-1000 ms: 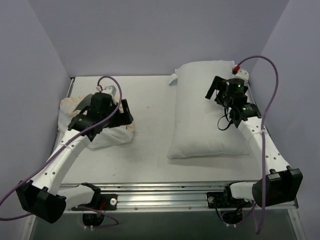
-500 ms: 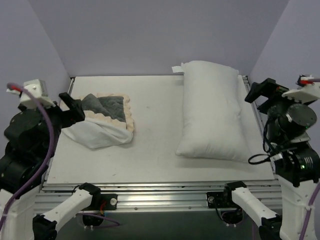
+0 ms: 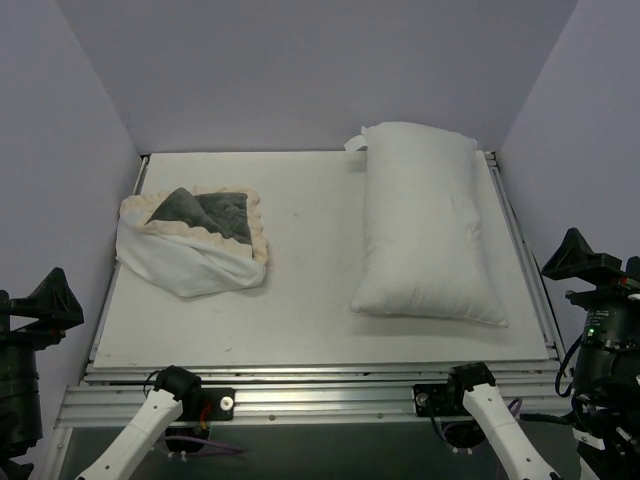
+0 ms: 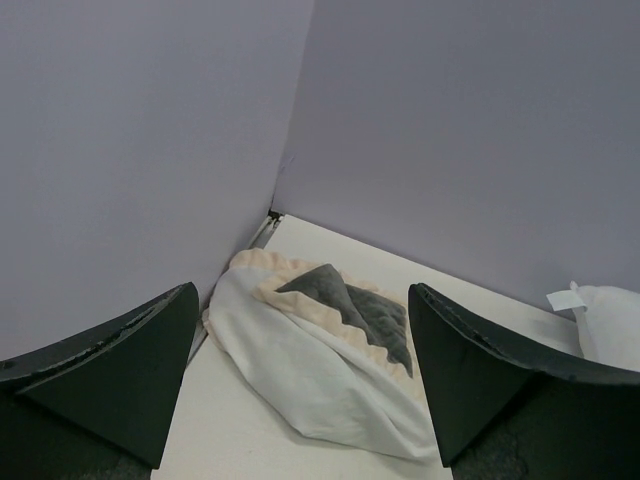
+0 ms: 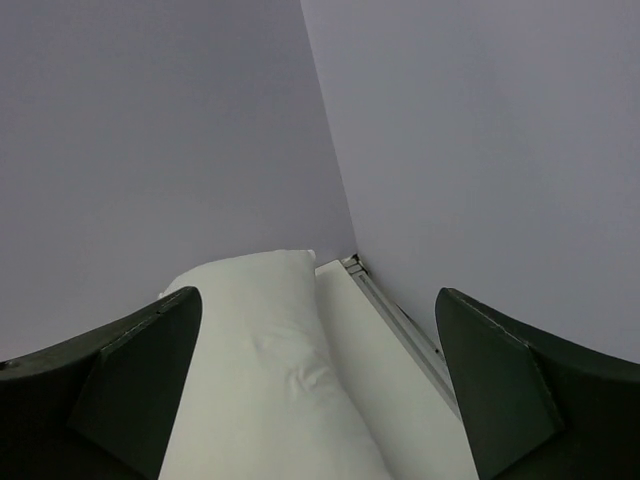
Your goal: Remove the pillowcase from the pillow
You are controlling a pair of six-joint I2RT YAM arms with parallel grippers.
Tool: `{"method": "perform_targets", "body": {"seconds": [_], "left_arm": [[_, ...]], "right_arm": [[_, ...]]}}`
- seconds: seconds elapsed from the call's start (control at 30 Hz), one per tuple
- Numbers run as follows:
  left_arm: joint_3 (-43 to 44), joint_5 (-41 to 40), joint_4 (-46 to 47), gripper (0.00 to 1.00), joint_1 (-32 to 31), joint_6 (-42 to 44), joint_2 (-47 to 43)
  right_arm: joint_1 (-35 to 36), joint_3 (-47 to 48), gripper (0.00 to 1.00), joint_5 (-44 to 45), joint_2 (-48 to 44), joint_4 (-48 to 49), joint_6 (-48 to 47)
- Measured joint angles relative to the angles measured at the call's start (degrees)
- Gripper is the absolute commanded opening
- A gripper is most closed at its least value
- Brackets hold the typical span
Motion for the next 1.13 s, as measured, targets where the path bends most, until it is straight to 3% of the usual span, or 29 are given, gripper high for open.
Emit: {"method": "perform_targets", "body": {"seconds": [0.47,1.13], "left_arm": [[-9.7,-0.9,0.2,0.94,0.0,0.1,-2.5],[-13.5,-2.8,4.0,0.94,0.0,-0.2,-3.3]], "right_arm": [[0.7,-6.0,0.96,2.1,-2.7,-0.3,-1.8],[1.9,-8.2,1.0,3.7,-3.1,0.5,-2.1]]}}
